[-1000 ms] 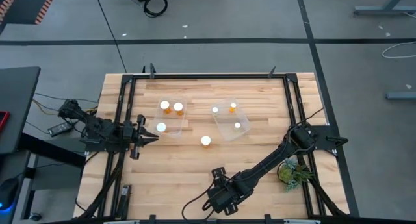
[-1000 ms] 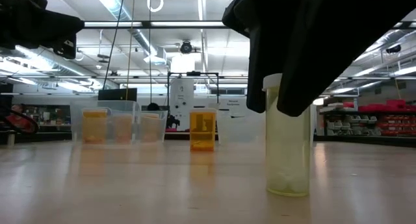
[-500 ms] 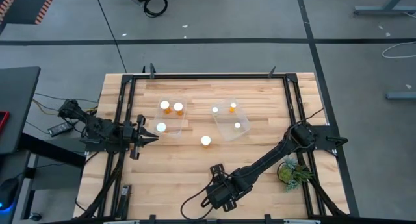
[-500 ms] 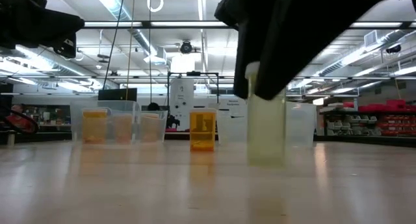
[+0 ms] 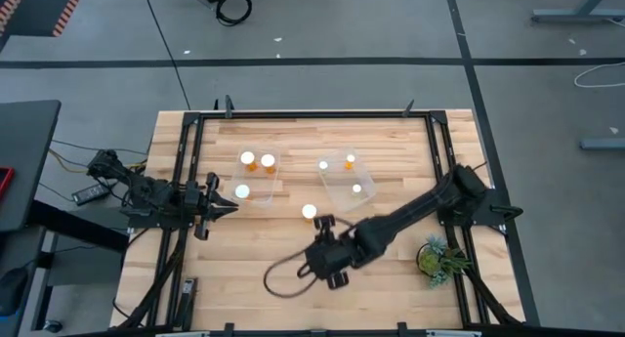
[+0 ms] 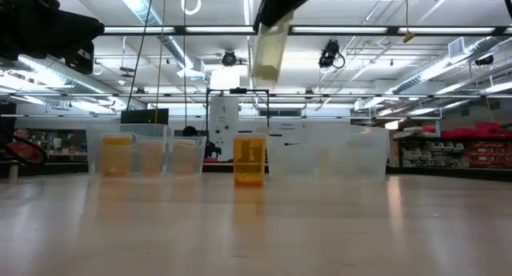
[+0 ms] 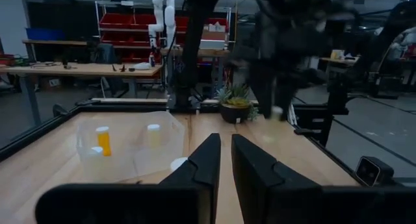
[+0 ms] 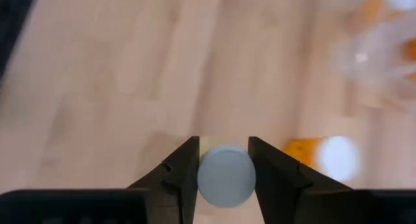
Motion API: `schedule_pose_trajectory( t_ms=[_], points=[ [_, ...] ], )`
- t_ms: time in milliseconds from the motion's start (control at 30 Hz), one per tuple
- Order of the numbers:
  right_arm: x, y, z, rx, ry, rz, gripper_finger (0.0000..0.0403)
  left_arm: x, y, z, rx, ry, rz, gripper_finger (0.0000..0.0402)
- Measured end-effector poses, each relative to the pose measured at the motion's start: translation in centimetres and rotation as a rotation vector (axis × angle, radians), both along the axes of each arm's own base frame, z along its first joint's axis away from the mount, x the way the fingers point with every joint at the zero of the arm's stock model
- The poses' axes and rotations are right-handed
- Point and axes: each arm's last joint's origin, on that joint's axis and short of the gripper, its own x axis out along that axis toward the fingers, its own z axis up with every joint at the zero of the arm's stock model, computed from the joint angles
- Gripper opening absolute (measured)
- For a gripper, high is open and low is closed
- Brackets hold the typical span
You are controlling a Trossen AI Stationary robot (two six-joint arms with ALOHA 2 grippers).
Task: Pick and place medicine bottles into bin by pill shape (circle, oval)
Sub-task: Put the small yellow pill bottle into the right transparent bin
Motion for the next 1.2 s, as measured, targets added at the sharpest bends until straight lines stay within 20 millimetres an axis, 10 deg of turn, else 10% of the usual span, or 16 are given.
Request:
schedule_pose_trajectory(
  t_ms=[467, 1200],
  points=[
    [-0.2, -9.5, 4.2, -0.111, 0.022, -0.106, 0.0133, 0.0, 0.0, 0.0, -0.001, -0.002, 0.000, 0.0051],
    [-1.1, -19.2, 1.9, -0.100, 0.245, -0.298, 0.0133, 0.0, 0.0, 0.0, 0.002, 0.003, 0.000, 0.0051]
  ],
)
